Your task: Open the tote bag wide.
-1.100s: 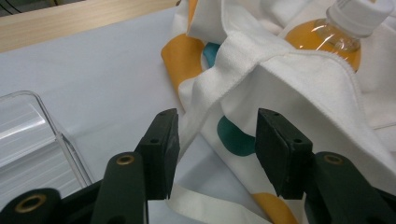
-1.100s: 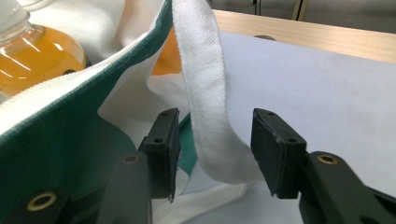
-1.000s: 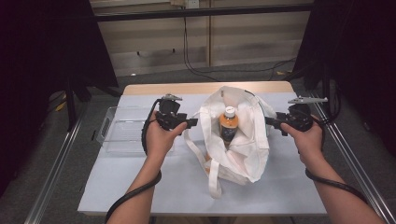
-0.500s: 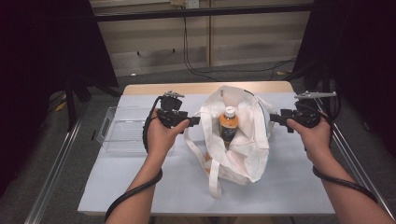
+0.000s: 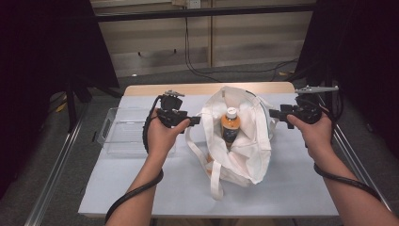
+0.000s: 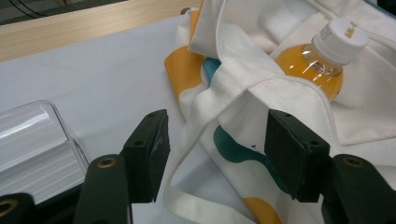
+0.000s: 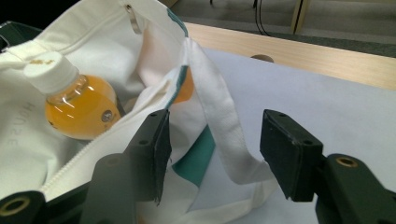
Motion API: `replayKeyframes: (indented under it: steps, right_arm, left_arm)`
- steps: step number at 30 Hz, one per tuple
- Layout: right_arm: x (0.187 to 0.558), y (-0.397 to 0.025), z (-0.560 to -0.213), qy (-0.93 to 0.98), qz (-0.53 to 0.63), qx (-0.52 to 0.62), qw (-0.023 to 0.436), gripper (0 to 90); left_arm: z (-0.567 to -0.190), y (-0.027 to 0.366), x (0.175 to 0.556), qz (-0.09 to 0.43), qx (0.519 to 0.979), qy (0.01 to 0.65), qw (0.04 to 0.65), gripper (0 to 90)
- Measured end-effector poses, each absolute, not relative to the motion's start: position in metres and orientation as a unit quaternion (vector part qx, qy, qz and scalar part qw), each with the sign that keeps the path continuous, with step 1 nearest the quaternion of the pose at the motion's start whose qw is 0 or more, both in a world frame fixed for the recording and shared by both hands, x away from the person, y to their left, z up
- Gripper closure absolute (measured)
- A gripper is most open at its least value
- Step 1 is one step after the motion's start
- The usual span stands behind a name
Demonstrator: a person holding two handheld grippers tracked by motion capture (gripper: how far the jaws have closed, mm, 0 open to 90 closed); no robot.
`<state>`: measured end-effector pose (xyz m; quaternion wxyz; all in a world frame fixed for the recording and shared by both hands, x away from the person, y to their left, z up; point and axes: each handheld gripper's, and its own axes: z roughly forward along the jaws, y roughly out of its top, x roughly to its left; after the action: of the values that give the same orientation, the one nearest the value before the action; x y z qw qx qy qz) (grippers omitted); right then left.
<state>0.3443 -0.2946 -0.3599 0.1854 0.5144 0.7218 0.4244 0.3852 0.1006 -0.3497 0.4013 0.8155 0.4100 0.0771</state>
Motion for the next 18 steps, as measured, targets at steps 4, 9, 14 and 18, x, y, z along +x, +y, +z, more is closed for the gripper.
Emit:
replayKeyframes:
  steps: [4,9,14,18]
  right_arm:
    - [0.346,-0.289,-0.355,0.724,0.423,0.512,0.189,43.0]
    - [0.349,-0.281,-0.351,0.721,0.433,0.51,0.179,42.5]
    - [0.352,-0.272,-0.352,0.727,0.433,0.506,0.167,46.1]
    - [0.353,-0.267,-0.357,0.731,0.423,0.512,0.157,52.3]
  left_arm:
    - [-0.346,0.097,0.386,0.083,0.806,0.419,0.41,38.1]
    - [-0.341,0.087,0.386,0.092,0.82,0.399,0.4,36.3]
    - [-0.342,0.086,0.387,0.095,0.814,0.414,0.397,31.8]
    - [-0.342,0.09,0.387,0.101,0.811,0.42,0.394,28.9]
